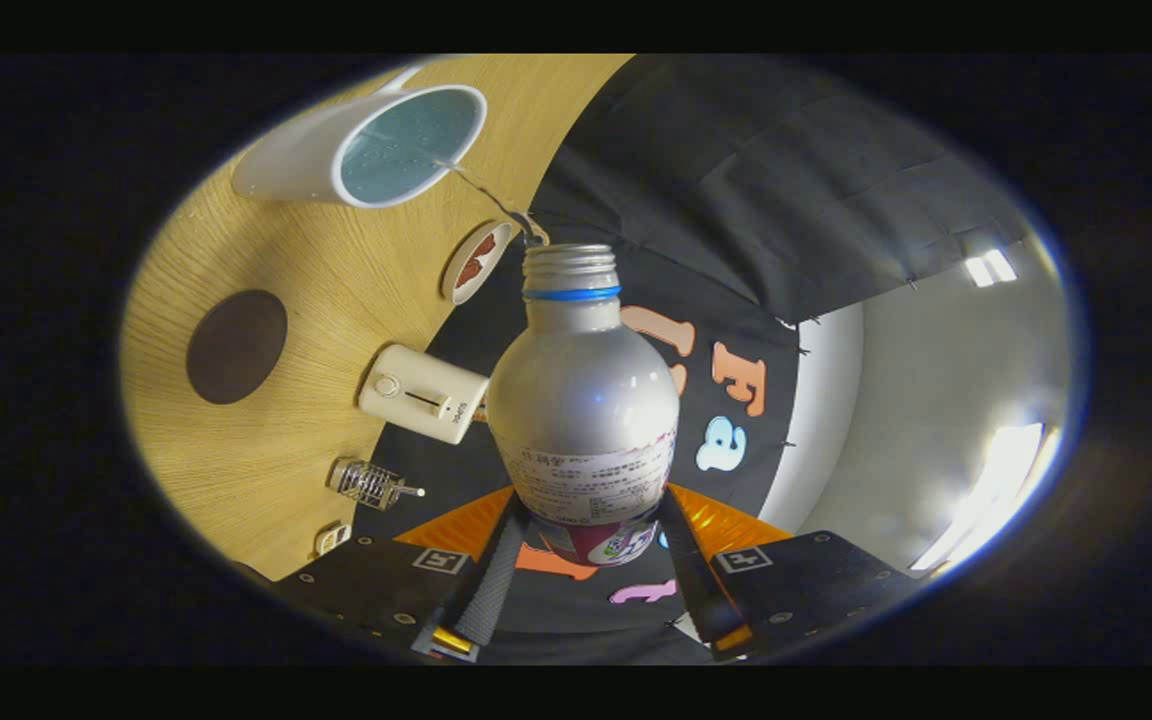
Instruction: Take the bottle from table, then pour the juice into the cup, finally place the bottle on the coaster
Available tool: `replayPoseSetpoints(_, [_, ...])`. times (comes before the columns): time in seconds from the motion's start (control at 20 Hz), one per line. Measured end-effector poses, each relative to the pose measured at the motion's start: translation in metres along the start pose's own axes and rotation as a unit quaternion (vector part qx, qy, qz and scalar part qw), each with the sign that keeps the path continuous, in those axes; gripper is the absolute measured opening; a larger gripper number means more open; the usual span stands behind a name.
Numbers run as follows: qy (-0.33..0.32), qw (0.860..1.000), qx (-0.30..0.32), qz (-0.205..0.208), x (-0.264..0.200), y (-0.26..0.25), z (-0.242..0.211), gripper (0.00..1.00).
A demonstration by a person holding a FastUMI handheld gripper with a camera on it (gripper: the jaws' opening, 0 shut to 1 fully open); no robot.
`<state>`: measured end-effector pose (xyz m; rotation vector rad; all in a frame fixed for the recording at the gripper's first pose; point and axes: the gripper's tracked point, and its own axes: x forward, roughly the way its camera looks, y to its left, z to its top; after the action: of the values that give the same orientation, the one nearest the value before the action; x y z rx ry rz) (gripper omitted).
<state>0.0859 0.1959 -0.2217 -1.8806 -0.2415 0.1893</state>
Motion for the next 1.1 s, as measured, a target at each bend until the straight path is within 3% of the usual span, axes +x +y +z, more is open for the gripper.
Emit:
replayPoseSetpoints(0.6, [-0.019, 0.999, -0.034, -0.031, 0.004, -0.021, 0.006, 0.74])
replayPoseSetpoints(1.1, [-0.031, 0.999, -0.016, -0.007, -0.004, 0.003, 0.025, 0.74])
